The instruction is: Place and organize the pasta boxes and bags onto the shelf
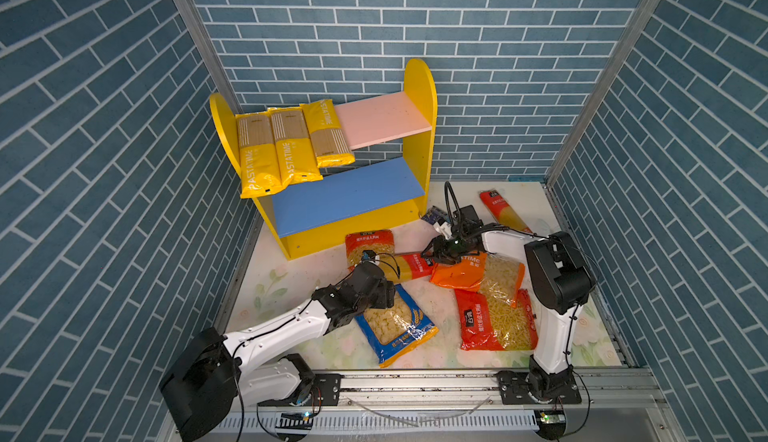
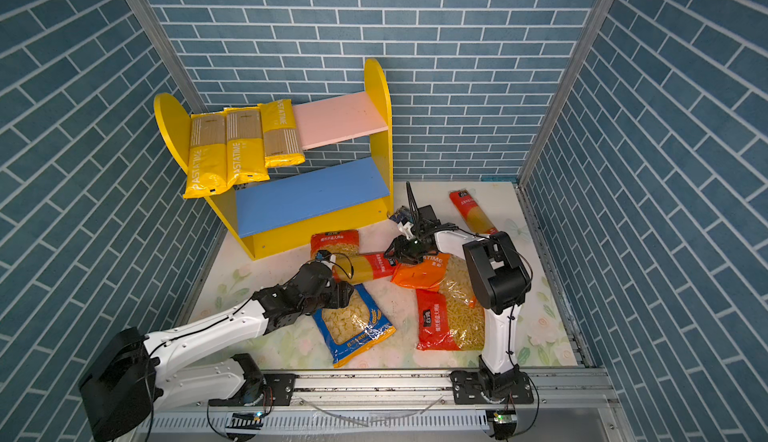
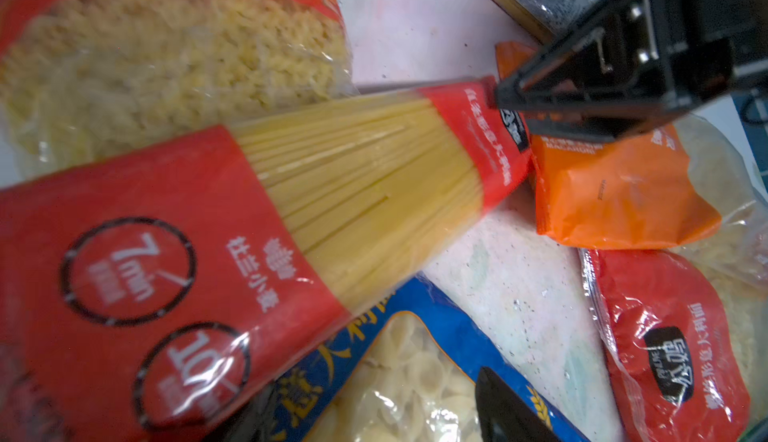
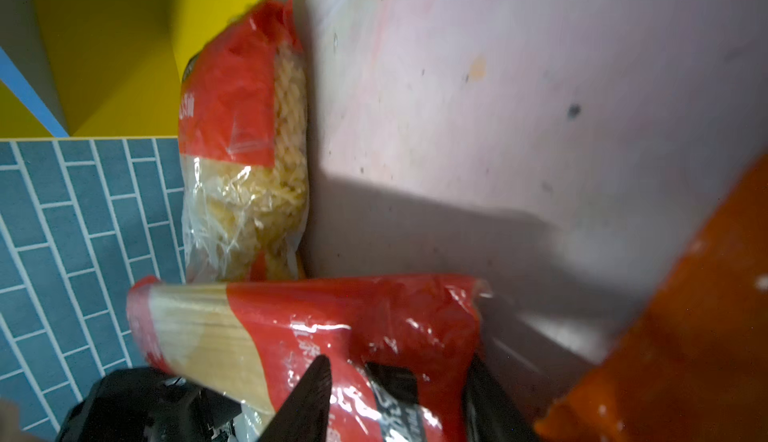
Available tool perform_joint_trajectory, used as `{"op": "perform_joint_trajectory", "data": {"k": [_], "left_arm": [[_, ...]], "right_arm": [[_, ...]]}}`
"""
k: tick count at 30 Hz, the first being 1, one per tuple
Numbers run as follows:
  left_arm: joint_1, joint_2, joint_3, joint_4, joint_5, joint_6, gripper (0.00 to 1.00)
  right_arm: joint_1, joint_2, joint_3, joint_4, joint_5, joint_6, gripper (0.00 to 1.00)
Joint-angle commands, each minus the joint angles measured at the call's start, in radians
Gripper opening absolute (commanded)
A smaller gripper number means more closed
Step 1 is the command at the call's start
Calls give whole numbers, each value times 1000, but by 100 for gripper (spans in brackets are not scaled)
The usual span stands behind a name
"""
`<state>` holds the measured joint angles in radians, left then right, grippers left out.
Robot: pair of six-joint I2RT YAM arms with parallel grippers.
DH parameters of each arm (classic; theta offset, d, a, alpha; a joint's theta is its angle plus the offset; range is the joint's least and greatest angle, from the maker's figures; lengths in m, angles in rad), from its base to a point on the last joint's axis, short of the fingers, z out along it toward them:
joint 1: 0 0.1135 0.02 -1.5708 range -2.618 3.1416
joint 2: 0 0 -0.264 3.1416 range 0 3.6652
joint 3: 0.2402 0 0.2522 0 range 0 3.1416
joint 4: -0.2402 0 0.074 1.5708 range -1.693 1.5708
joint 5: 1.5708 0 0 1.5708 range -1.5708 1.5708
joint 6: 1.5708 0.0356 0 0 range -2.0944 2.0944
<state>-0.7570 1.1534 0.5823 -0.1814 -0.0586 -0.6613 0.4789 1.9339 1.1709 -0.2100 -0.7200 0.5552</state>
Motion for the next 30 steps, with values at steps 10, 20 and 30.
{"op": "perform_joint_trajectory", "data": {"k": [10, 20, 30], "left_arm": [[152, -25, -27, 12, 64, 76, 77], [164, -120, -50, -30, 98, 32, 77], [163, -187, -105, -36, 115, -8, 76]], "right_arm": [[276, -329, -311, 226, -18, 270, 51], [123, -451, -297, -94, 76, 42, 53], [216, -354, -435, 361, 176, 350, 68]]}}
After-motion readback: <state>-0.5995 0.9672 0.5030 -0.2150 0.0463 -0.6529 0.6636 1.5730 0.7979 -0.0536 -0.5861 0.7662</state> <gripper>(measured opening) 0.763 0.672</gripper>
